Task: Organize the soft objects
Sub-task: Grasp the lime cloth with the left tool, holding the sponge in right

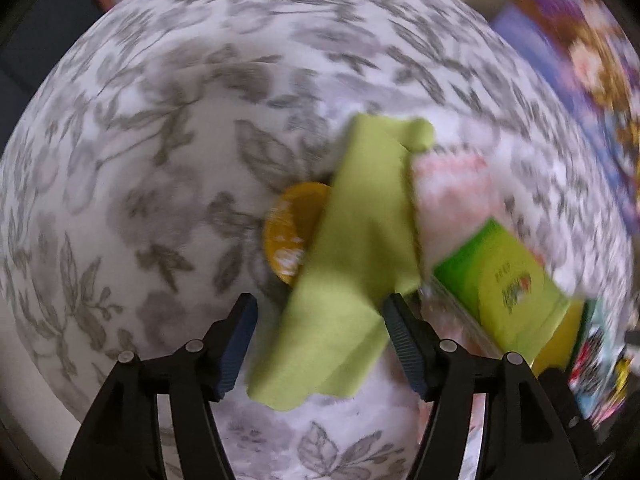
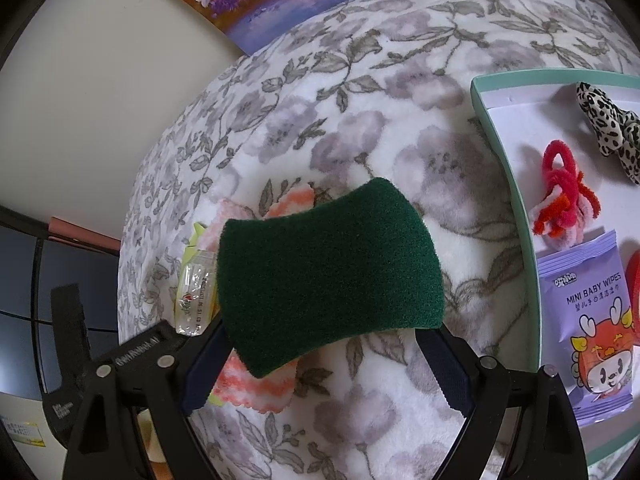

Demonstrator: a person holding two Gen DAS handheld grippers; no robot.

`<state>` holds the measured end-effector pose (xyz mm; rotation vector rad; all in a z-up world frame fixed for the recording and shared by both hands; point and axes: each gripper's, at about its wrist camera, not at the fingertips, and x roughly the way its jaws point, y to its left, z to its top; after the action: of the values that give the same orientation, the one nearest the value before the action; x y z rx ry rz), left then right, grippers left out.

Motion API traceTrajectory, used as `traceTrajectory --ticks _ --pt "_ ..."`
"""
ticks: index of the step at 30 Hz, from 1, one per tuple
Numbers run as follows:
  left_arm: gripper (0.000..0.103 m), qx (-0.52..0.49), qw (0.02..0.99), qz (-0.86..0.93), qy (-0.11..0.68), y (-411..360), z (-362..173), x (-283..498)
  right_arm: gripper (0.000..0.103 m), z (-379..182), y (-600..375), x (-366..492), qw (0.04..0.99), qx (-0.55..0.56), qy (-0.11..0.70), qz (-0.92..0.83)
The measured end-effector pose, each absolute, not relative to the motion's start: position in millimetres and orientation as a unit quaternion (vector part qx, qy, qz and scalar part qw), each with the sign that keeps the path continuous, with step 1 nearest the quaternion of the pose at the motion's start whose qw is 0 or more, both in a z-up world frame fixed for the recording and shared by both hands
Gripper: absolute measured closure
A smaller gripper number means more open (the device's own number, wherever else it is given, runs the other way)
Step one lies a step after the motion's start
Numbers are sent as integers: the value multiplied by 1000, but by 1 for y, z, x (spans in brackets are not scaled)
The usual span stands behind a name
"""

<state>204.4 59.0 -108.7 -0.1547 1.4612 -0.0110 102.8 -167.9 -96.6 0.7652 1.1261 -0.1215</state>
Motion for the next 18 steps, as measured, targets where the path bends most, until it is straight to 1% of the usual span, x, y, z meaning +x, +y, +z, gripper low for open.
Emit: traceTrajectory --ticks 7,10,12,13,14,15,17,18 --pt "35 15 749 -21 662 29 -115 196 11 -97 -168 103 774 354 522 -56" --pt "35 14 755 -16 655 26 -116 195 11 -97 -169 102 773 355 522 -57" --pt "36 7 761 -9 648 29 -116 195 11 -97 -170 101 773 355 522 -57" --pt "39 3 763 -5 646 28 -115 196 11 -97 -170 101 773 355 523 -57" --pt "46 0 765 -2 644 30 -114 201 11 -97 -171 100 773 356 523 -58" --pt "50 -7 769 5 639 34 -113 202 11 -97 -171 100 772 356 523 -58" --pt "61 -26 771 12 636 38 -109 208 11 -97 -171 100 772 356 523 -59" --pt "64 -34 772 15 635 40 -108 210 11 -97 -171 100 772 356 523 -59"
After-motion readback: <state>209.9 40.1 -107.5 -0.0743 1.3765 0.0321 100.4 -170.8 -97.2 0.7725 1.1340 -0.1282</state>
